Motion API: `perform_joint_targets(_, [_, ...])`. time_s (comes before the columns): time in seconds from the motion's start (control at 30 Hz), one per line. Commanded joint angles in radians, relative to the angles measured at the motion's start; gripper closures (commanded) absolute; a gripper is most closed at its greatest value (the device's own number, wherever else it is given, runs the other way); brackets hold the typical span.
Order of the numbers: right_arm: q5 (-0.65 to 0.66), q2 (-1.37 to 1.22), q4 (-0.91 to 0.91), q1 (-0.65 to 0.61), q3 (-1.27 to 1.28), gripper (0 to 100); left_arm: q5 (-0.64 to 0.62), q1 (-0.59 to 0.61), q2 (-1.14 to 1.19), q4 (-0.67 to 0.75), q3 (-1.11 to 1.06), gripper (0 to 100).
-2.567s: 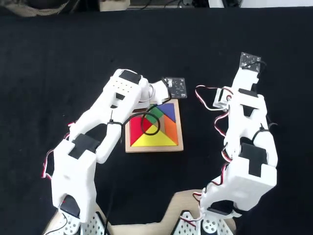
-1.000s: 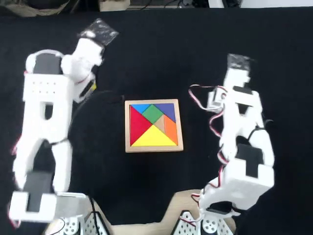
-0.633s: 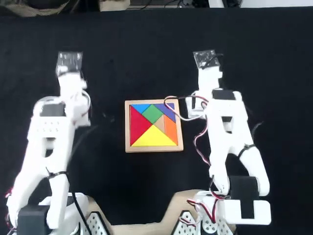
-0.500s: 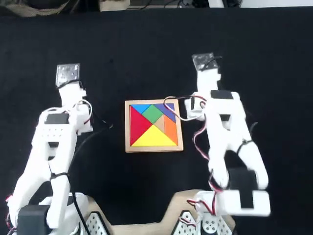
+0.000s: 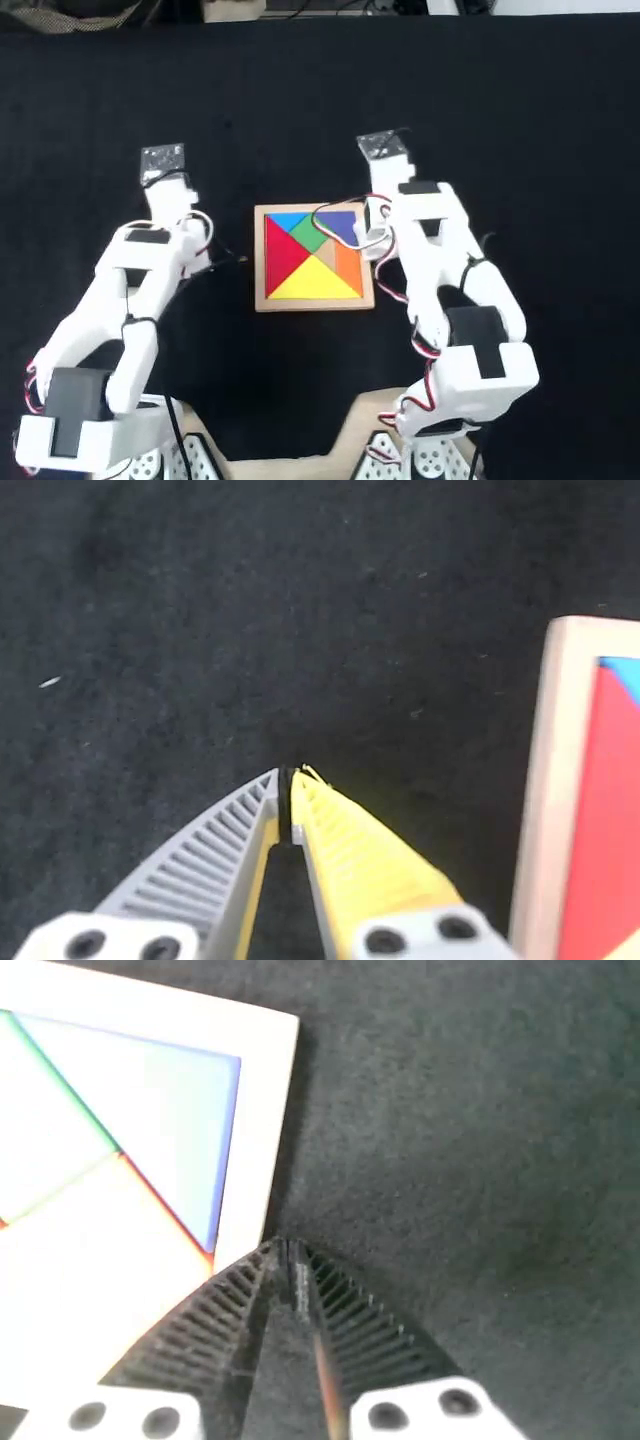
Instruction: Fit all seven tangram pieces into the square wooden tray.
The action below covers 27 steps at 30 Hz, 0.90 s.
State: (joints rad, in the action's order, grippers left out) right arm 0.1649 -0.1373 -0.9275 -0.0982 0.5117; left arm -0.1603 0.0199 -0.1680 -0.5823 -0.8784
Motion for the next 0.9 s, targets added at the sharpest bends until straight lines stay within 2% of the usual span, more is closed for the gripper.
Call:
perform_joint_targets(0.0, [0.008,-0.001,-0.003,-0.048,-0.050,98.8,-0.009,-0.087,0.000,0.026,0.059,97])
perform_joint_targets(0.13, [0.002,-0.001,-0.003,-0.049,-0.051,98.8,-0.026,-0.136,0.002,0.087,0.051,97])
perform_joint_targets(0.27, [0.000,-0.001,-0.005,-0.068,-0.047,98.8,-0.150,-0.133,0.032,0.089,0.062,97])
perform_joint_targets(0.47, [0.000,-0.001,-0.006,-0.124,-0.047,98.8,-0.157,-0.113,0.066,0.081,0.079,97])
perform_joint_targets(0.73, [-0.003,0.007,-0.006,-0.132,-0.047,98.8,-0.157,-0.117,0.064,0.083,0.082,97])
perform_joint_targets(0.87, [-0.020,0.053,-0.057,-0.064,-0.094,98.8,-0.157,-0.113,0.060,0.081,0.084,97])
